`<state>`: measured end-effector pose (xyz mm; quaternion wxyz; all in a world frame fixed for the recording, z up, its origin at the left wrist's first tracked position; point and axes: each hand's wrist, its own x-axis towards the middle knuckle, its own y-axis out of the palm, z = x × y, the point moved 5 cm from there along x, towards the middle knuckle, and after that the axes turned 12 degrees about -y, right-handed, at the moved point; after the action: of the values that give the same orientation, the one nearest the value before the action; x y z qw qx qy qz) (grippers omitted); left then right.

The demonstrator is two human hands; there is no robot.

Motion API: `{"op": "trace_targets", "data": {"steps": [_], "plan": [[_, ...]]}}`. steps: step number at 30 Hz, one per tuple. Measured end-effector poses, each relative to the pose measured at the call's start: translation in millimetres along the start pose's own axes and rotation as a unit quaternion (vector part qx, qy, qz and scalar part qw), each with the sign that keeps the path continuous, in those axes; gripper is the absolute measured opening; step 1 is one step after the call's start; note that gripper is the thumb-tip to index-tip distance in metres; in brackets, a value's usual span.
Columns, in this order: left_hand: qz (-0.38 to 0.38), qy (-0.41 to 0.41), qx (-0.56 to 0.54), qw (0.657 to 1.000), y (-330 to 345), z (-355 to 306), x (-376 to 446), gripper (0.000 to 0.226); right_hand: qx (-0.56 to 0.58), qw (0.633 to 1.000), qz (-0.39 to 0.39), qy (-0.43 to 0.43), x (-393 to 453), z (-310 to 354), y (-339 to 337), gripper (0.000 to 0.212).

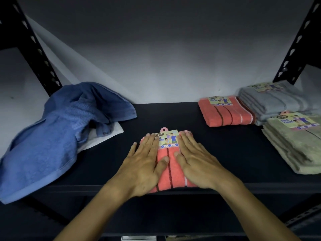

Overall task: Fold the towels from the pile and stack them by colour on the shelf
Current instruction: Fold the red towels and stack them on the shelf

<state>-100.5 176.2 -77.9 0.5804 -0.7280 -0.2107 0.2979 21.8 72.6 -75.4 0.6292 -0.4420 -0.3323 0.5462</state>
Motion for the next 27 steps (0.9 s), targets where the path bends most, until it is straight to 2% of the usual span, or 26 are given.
{"op": "trace_targets", "data": {"steps": [3, 5, 7, 9, 11, 14, 18, 20, 24, 26, 27], "plan": [[0.003, -0.003, -0.027, 1.0, -4, -1, -3, 0.077, 0.057, 0.998, -0.031, -0.012, 0, -1, -3, 0.059], [-0.037, -0.036, -0.041, 0.998, -12, 2, -7, 0.078, 0.087, 0.988, -0.131, 0.009, -6, -5, -16, 0.056], [-0.118, -0.118, -0.018, 0.986, -26, 8, -13, 0.073, 0.055, 0.97, -0.22, 0.091, -15, -12, -31, 0.05], [-0.139, -0.216, 0.009, 0.966, -39, 13, -14, 0.066, 0.018, 0.964, -0.196, 0.177, -16, -16, -36, 0.052], [-0.088, -0.262, -0.004, 0.961, -45, 14, -12, 0.06, 0.018, 0.967, -0.13, 0.22, -12, -15, -34, 0.052], [-0.028, -0.267, -0.077, 0.96, -43, 13, -1, 0.046, 0.068, 0.964, -0.093, 0.24, -4, -11, -34, 0.042], [0.003, -0.264, -0.202, 0.943, -33, 15, 10, 0.038, 0.163, 0.942, -0.116, 0.269, 0, -14, -32, 0.034], [-0.015, -0.26, -0.225, 0.939, -28, 14, 9, 0.034, 0.18, 0.937, -0.117, 0.276, 2, -15, -33, 0.031], [-0.1, -0.234, -0.257, 0.932, -29, 6, 3, 0.035, 0.189, 0.936, -0.131, 0.267, 4, -14, -29, 0.024], [-0.127, -0.221, -0.308, 0.917, -33, 1, 2, 0.033, 0.245, 0.92, -0.185, 0.244, 1, -16, -24, 0.019], [-0.136, -0.213, -0.336, 0.907, -35, -1, 3, 0.031, 0.301, 0.897, -0.223, 0.235, -1, -18, -24, 0.016]]}}
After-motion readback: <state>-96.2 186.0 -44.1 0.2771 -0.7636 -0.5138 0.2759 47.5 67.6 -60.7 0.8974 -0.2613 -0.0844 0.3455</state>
